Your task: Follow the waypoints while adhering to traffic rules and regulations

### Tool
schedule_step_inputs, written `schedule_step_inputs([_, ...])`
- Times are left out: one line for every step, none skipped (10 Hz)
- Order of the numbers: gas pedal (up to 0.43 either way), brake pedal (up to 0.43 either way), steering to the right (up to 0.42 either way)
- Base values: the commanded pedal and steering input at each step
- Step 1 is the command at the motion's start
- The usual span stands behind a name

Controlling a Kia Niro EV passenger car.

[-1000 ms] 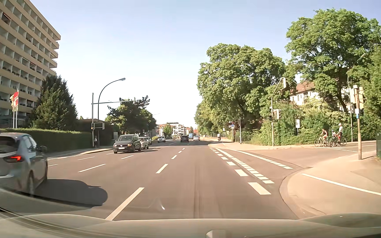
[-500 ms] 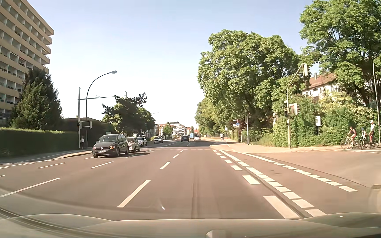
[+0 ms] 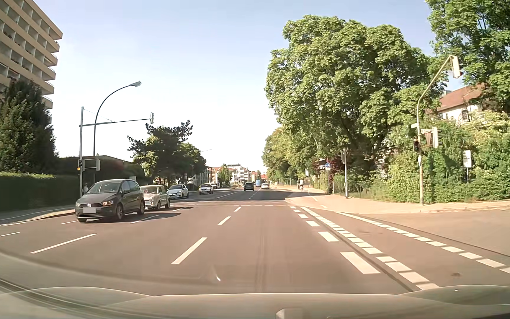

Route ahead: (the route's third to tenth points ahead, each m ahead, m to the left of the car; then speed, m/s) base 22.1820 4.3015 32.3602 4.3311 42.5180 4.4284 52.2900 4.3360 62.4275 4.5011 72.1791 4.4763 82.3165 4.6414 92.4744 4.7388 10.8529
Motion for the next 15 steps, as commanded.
schedule_step_inputs([0.209, 0.0, -0.009])
schedule_step_inputs([0.197, 0.0, -0.011])
schedule_step_inputs([0.189, 0.0, -0.013])
schedule_step_inputs([0.169, 0.0, -0.014])
schedule_step_inputs([0.169, 0.0, -0.014])
schedule_step_inputs([0.169, 0.0, -0.011])
schedule_step_inputs([0.169, 0.0, -0.008])
schedule_step_inputs([0.169, 0.0, -0.006])
schedule_step_inputs([0.169, 0.0, -0.006])
schedule_step_inputs([0.169, 0.0, -0.006])
schedule_step_inputs([0.15, 0.0, -0.006])
schedule_step_inputs([0.138, 0.0, -0.006])
schedule_step_inputs([0.138, 0.0, -0.006])
schedule_step_inputs([0.118, 0.0, -0.006])
schedule_step_inputs([0.11, 0.0, -0.006])
